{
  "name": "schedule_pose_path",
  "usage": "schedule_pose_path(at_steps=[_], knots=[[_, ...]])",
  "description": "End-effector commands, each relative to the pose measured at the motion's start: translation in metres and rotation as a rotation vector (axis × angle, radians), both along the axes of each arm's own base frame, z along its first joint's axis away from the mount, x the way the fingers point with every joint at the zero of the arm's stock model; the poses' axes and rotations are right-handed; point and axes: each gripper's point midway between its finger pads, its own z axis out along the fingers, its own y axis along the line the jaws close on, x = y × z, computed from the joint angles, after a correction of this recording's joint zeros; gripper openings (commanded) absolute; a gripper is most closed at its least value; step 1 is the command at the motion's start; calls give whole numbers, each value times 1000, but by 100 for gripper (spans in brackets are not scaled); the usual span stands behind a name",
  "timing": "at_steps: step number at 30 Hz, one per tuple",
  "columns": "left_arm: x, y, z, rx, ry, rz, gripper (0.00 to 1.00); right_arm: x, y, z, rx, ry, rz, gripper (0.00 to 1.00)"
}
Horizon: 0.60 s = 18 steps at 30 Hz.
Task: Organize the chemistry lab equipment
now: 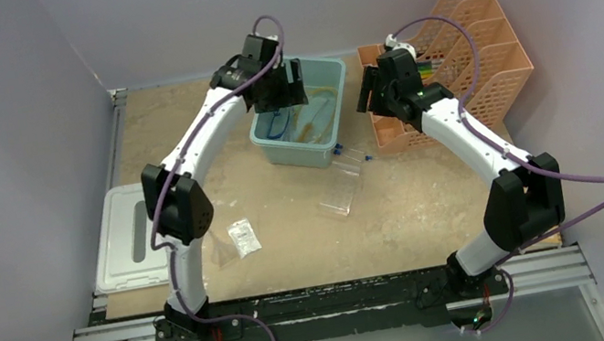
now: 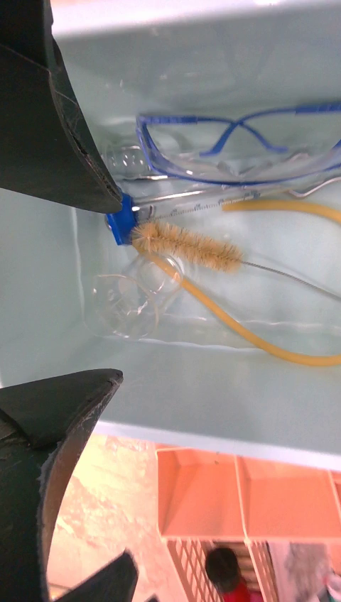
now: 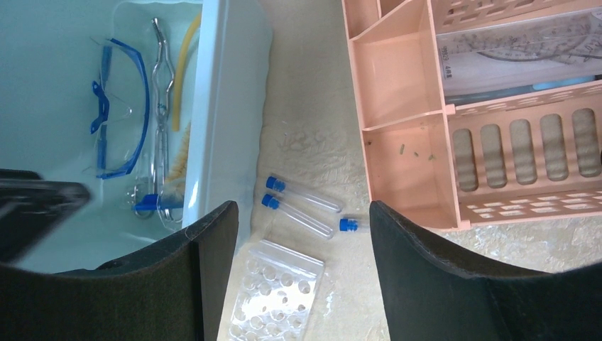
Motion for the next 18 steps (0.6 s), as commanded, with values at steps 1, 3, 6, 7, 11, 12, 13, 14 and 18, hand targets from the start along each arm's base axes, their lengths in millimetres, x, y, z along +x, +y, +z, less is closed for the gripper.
schedule_pose_path(at_steps=[1,3,6,7,11,12,13,14,18], knots=[[12,43,46,-32,-98,108,75,5,10,11,13,-22,69,66],[13,62,50,-34,-97,143,71,6,14,4,7,10,94,64],[11,90,54,-30,-99,193,69,12,18,-7,-4,52,117,63],[8,98,56,-28,-101,204,69,14,19,-10,-8,65,121,62],[0,138,49,52,-88,289,68,28,27,-21,-17,88,156,60],[-5,147,46,83,-79,308,68,31,30,-23,-15,91,168,59],[-10,156,42,112,-71,326,68,34,34,-24,-10,95,185,58],[-16,164,38,139,-60,343,68,36,38,-28,-5,103,200,58],[-40,196,16,206,-1,420,68,48,47,-30,4,99,237,57]])
